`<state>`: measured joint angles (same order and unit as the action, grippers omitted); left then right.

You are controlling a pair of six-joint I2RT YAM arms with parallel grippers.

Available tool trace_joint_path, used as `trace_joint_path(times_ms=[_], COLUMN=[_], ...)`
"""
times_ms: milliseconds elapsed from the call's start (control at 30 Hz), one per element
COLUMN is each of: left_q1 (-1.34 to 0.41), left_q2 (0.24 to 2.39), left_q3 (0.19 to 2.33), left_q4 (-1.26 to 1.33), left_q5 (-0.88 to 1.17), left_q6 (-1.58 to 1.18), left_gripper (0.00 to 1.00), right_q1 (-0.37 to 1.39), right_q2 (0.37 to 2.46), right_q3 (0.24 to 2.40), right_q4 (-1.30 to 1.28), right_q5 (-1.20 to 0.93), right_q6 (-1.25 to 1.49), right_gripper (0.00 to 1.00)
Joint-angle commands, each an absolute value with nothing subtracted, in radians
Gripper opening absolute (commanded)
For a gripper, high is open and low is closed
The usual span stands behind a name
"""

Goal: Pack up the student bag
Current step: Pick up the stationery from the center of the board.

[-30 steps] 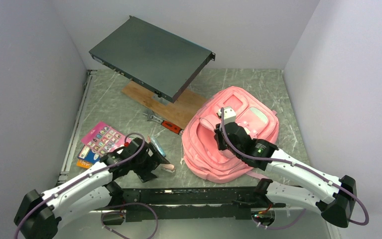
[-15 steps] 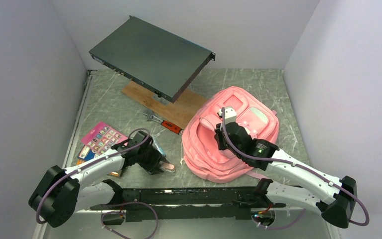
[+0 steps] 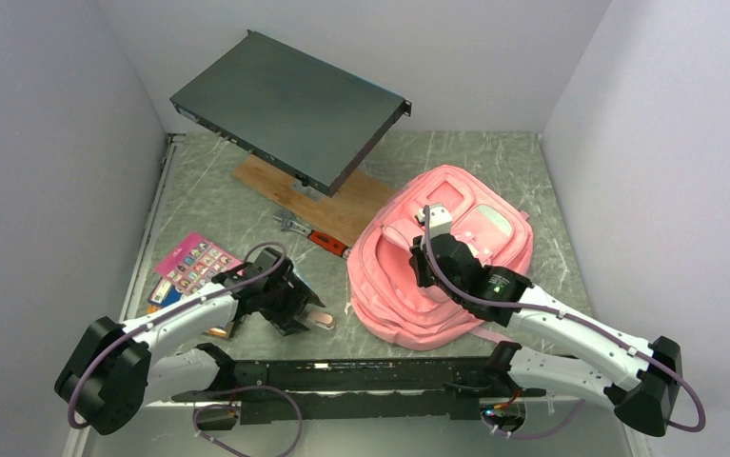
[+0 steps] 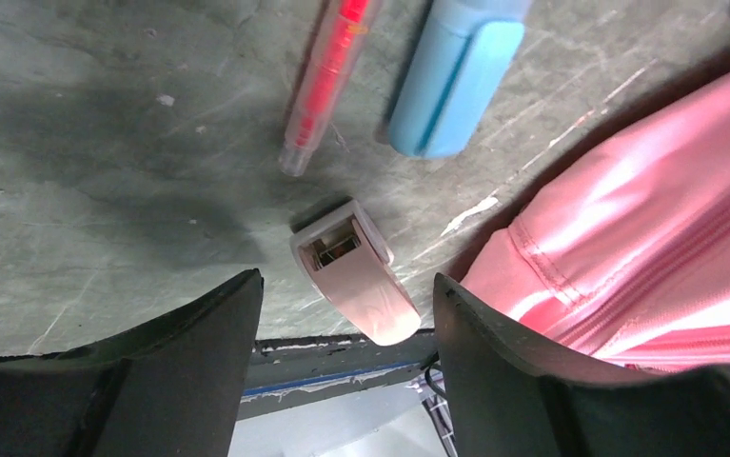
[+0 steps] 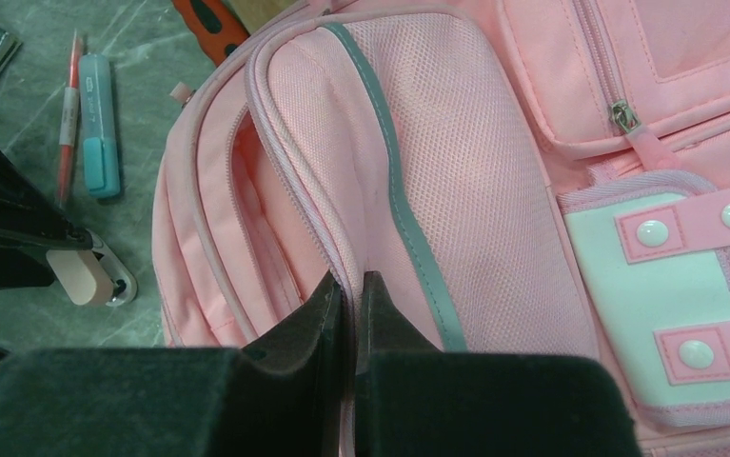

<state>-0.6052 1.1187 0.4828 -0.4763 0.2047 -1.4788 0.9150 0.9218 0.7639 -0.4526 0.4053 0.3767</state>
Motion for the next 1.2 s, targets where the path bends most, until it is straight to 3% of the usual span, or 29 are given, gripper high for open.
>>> trace_joint_path(times_ms=[0,433,567,733,833,1000,1167], left_q1=[-0.601,-0.601,-0.601,-0.600,-0.604,-0.608,-0.622], left_q2=[1.160,1.234,1.240,1.195,1.136,1.035,1.053], left_q3=[0.536,0.592,0.611,0.631,0.638,0.603,0.493], left_q4=[-0.513,-0.534,-0.540,-0.541,-0.505,-0.242,0.358], left_q5=[0.178,0.149,0.148,0.142,0.140,0.205,0.419], left_q6=[-1.470,-1.425,-1.396,-1.357,-1.318,-1.215,-1.225], left_gripper=[0.68,0.49,0.39,0.16,0.09,0.00,0.00], right_q1=[0.914,0.914,0.914,0.914,0.914,0.914,0.914], right_q2=[0.897,0.871,0.873,0.874,0.875,0.871,0.879], right_q3=[0.761,0.747,0.749,0.756,0.763,0.768,0.783], right_q4=[-0.316,-0.320,-0.322,-0.320,-0.321,-0.306,-0.311], right_q5=[0.400,0.400,0.400,0.395,0.385,0.359,0.352], right_q6=[0.389,0.401,0.402,0.400,0.403,0.412,0.425], right_gripper=[0.00,0.00,0.00,0.00,0.00,0.00,0.00])
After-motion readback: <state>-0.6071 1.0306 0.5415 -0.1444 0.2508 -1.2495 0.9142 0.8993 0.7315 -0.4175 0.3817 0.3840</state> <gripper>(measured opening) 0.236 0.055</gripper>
